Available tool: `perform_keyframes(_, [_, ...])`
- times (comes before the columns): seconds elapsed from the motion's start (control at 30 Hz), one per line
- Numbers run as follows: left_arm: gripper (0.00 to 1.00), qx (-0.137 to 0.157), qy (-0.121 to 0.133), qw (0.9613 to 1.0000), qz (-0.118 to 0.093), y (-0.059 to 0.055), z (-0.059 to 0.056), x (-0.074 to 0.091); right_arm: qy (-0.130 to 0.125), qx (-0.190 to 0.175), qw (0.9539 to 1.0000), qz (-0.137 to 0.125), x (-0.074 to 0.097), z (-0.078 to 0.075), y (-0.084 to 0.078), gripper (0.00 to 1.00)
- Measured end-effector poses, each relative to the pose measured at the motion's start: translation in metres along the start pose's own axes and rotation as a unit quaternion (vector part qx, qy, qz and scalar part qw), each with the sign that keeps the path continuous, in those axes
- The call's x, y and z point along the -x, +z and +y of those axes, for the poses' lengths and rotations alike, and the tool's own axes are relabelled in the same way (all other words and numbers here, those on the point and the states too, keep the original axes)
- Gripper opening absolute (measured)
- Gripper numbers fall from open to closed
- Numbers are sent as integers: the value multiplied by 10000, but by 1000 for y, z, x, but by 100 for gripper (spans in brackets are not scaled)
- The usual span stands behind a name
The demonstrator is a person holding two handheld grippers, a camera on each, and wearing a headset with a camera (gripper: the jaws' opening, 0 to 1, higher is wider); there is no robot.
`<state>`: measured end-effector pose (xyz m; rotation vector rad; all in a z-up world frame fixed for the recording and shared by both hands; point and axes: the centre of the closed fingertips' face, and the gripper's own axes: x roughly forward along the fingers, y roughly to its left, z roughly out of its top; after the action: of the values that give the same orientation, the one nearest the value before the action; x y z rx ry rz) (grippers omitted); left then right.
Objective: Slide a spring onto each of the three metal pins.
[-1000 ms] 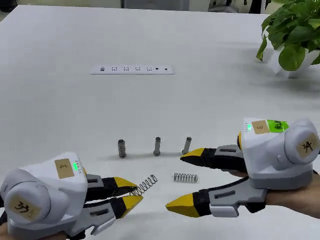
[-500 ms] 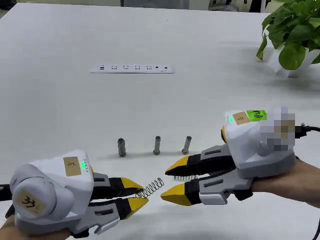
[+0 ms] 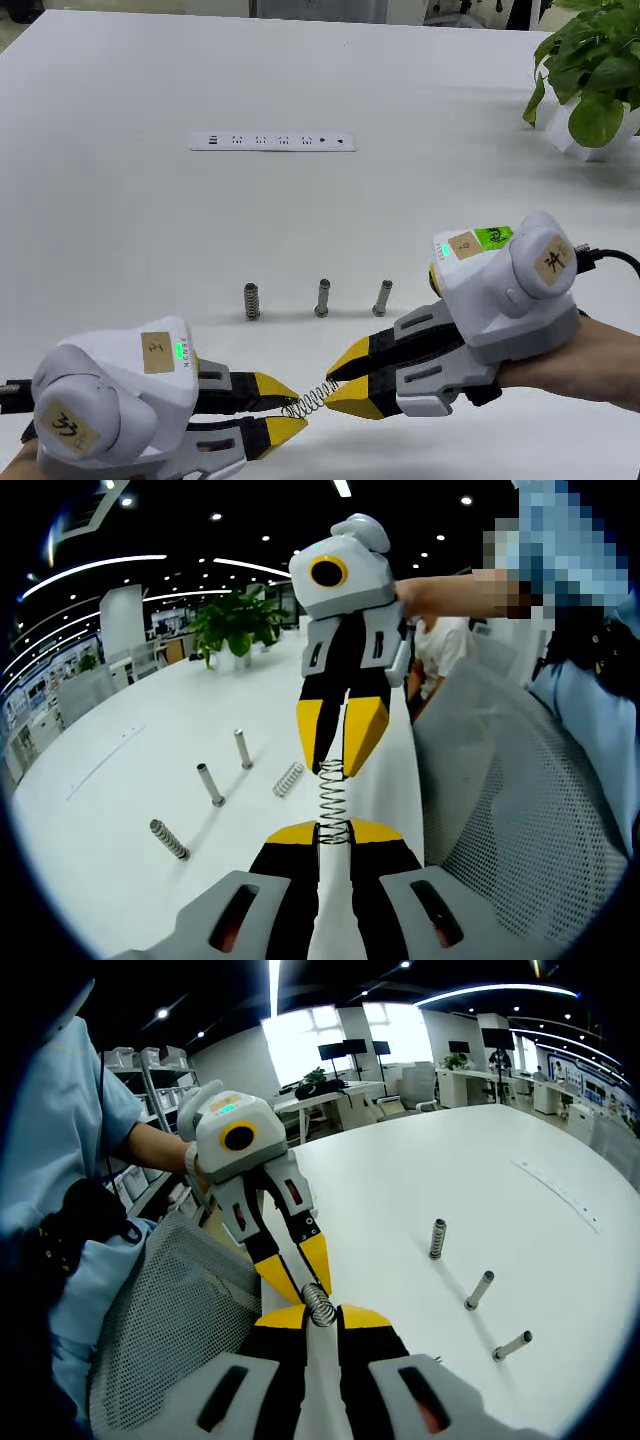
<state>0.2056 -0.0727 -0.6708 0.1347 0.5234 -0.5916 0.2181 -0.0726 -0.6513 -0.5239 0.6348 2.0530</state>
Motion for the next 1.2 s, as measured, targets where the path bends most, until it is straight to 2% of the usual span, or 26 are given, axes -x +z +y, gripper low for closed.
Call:
perform_keyframes(0.13, [10, 28, -37, 10000, 9, -1, -1, -1, 29, -20, 9999, 101, 0, 1, -3, 12])
perform_keyframes(0.27, [10, 46, -34, 10000, 24, -1, -2, -3, -32, 176, 9996, 202, 1, 3, -3, 12])
perform_keyframes(0.37, [10, 74, -48, 10000, 30, -1, -3, -5, -130, 392, 9984, 378, 1, 3, -4, 12])
perform_keyframes(0.7, [9, 68, -102, 9999, 68, 3, -4, -12, -204, 874, 9944, 565, 3, 10, 6, 12])
perform_keyframes(1.0, [9, 29, -156, 9999, 44, 8, -7, -15, -220, 1056, 9915, 729, 8, 9, 2, 12])
perform_keyframes(1.13, [9, -22, -216, 9998, 49, 9, -9, -16, -190, 1281, 9874, 913, 11, 9, -2, 12])
perform_keyframes(1.17, [9, -31, -224, 9997, 55, 10, -9, -16, -183, 1374, 9857, 957, 12, 7, -3, 14])
perform_keyframes(1.2, [9, -55, -234, 9997, 63, 10, -10, -17, -165, 1399, 9851, 989, 12, 7, -4, 19])
